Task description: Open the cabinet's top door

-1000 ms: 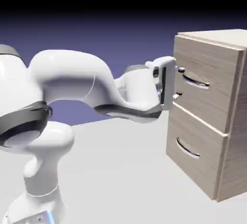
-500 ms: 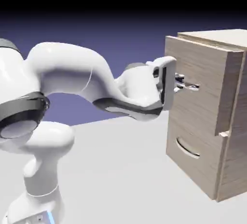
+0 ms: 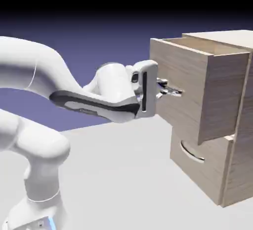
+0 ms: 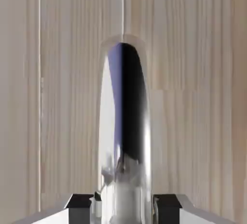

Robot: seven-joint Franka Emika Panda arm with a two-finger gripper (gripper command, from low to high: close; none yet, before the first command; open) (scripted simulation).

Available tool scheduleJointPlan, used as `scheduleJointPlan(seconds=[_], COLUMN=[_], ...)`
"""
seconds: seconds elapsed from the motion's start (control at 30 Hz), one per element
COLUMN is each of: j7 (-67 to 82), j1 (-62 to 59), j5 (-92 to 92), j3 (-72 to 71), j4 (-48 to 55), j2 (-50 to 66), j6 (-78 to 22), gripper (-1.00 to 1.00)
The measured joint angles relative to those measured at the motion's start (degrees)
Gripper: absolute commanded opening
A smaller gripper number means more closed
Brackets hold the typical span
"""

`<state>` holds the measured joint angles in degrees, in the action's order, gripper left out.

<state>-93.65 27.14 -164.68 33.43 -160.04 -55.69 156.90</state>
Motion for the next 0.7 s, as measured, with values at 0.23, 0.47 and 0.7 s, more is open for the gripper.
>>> scheduleJointPlan(seconds=[0.23,0.47,0.7], j7=[-6.8,5.8,6.6], j1=[-13.1,-13.7,-23.1], j5=[-1.3,5.9,8.6], j3=[-10.2,-6.0,-9.1], j4=[-5.9,-9.3,-12.9], j2=[-9.3,-17.0,-26.9], j6=[8.5,11.7,21.6], gripper=[-1.0,-1.0,1.0])
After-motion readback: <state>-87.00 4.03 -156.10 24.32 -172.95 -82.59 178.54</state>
